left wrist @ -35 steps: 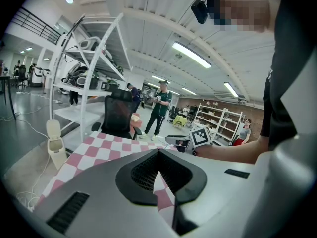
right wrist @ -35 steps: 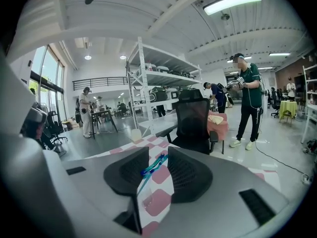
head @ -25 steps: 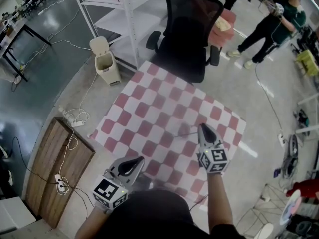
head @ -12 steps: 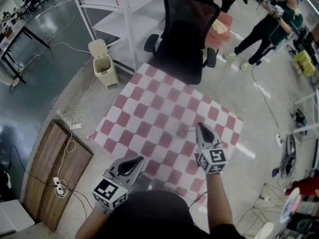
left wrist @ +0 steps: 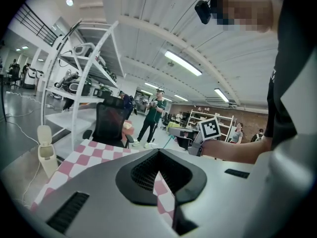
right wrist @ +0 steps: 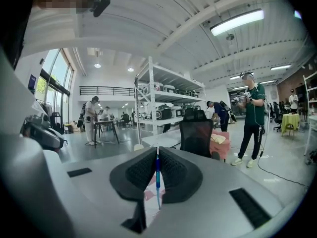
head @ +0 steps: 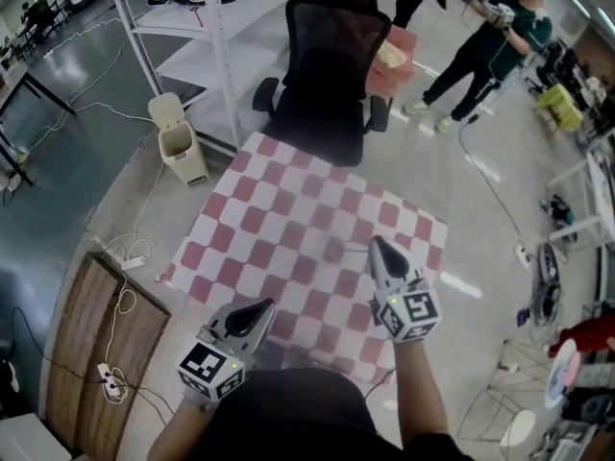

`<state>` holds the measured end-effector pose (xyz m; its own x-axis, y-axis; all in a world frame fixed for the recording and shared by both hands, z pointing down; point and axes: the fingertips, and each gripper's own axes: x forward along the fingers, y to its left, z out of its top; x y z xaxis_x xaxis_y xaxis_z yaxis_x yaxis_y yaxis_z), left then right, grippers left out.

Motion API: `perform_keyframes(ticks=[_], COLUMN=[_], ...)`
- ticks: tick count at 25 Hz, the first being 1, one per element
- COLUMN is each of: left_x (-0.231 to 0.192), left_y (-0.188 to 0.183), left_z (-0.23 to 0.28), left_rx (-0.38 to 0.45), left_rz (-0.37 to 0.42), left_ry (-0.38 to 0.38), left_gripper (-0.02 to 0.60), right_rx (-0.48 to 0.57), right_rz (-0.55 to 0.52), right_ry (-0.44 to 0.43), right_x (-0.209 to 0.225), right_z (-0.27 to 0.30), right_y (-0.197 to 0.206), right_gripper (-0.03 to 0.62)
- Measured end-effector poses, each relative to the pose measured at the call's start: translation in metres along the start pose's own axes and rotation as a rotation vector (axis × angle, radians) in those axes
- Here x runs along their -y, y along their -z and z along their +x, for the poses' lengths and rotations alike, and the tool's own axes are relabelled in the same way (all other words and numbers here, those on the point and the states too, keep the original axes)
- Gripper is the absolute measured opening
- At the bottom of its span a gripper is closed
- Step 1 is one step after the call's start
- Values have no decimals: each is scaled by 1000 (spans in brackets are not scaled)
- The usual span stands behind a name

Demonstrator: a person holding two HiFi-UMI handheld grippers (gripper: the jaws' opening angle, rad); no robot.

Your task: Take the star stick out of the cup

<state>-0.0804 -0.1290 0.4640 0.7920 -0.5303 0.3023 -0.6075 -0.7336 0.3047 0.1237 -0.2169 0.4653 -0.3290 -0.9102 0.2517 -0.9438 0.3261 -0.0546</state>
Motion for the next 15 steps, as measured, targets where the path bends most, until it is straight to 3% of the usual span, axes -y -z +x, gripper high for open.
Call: perform_keyframes(ticks=[8,15], left_x=[24,50], left_y=[-8,-8], left_z=[19,46], left_rx=[17,6], left_rz=[27,61], left_ry=[104,208], left_gripper=[40,40], right_rx=[92,116], right_rz=[60,96], right_ry=[62,173], right_x=[4,21], right_z=[-63,-125], right_y=[-35,-28], right_gripper=[25,25])
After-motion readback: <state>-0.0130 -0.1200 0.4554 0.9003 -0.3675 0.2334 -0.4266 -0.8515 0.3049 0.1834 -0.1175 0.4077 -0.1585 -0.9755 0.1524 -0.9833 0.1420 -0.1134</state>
